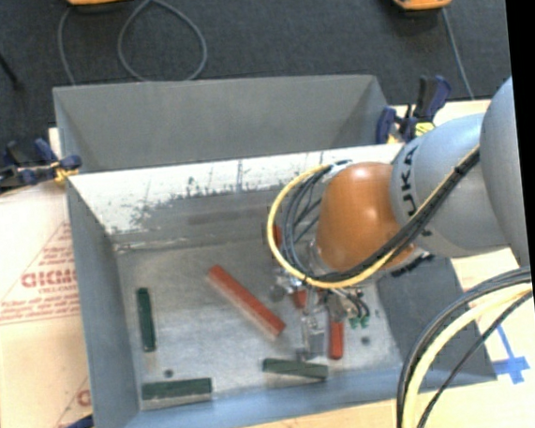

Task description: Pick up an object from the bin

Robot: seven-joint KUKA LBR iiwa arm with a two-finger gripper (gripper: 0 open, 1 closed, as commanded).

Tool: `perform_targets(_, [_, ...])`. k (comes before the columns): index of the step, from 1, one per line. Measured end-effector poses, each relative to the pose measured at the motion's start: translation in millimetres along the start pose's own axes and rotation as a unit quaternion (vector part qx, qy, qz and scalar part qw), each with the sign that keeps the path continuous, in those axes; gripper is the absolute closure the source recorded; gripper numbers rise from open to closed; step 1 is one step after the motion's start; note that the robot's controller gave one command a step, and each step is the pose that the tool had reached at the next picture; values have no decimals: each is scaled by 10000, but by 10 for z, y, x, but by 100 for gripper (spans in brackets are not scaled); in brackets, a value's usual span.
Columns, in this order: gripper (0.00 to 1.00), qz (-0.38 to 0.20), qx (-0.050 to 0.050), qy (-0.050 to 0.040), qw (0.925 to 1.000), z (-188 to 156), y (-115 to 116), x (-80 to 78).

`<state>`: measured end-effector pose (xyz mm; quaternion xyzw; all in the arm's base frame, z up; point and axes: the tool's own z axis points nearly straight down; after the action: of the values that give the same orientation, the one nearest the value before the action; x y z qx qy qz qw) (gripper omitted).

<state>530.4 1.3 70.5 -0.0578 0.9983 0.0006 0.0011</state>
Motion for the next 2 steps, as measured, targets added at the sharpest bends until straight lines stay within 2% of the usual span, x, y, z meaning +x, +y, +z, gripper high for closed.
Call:
perform_targets(1, [0,-1261,33,-14,9920,-382,-1269,175])
perform_targets(2, [0,-2153,7,-44,9765,-100,-328,537])
